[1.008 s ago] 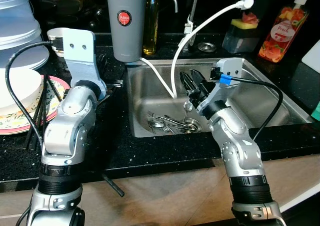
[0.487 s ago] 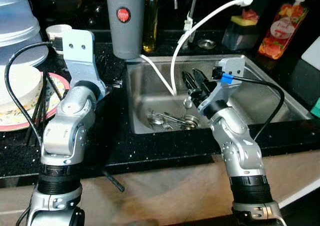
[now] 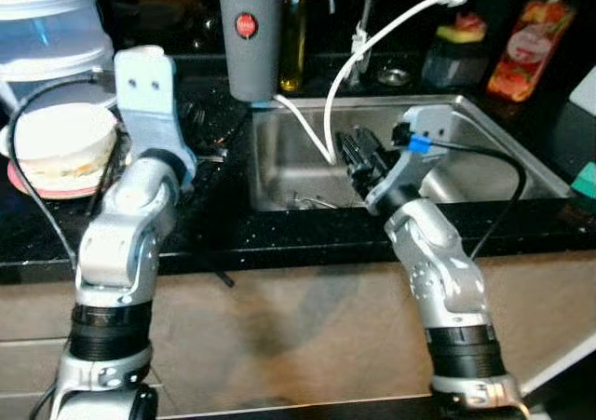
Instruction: Kitchen organization
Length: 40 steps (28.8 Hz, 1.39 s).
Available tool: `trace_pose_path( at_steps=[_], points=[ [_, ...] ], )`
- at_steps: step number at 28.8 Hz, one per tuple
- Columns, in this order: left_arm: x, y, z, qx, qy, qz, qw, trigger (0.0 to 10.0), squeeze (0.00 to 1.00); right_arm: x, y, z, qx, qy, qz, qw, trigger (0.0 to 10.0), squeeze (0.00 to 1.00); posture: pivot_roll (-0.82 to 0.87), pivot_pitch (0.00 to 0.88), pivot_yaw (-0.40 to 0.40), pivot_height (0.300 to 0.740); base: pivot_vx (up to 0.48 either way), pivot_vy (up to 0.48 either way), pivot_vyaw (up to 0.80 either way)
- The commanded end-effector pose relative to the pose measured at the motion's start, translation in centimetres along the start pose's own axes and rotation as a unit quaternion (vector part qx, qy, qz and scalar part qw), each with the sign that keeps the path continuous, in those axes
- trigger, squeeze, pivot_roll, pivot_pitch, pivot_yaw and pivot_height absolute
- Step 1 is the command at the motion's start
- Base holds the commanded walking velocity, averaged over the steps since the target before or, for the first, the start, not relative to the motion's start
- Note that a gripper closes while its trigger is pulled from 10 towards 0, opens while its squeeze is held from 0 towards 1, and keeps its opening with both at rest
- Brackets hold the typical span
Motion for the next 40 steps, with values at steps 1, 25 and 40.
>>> trace_pose_path(
  at_steps=[1,25,40],
  points=[
    [-0.2,0.4,-0.3,0.006,0.008,0.005,1.000,10.0,0.00,0.0,0.4,-0.2,0.008,0.003,0.006,1.000,10.0,0.00,-0.02,0.127,-0.018,0.740,0.000,0.000,0.00],
    [-1.1,-0.2,-2.5,-0.012,0.062,-0.015,0.998,10.0,0.00,-0.4,0.8,-0.4,0.011,0.012,0.008,1.000,10.0,0.00,-0.02,0.113,-0.024,0.740,0.000,-0.013,0.00],
    [-1.7,1.7,-3.7,-0.005,0.079,0.069,0.994,10.0,0.00,-0.7,1.0,-0.7,0.013,0.020,0.010,1.000,10.0,0.00,-0.02,0.130,-0.036,0.740,0.000,-0.128,0.00]
  ],
)
Point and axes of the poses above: a point about 5 cm out from each wrist's last joint towards the gripper, its own x axis pointing out of the wrist towards the gripper, its own z axis along the axis of the wrist's last joint, y = z × x, the point moved 6 cm from there along x, pointing out of the wrist towards the gripper, and after that the axes turned 1 degree about x, right-handed, at the moved point
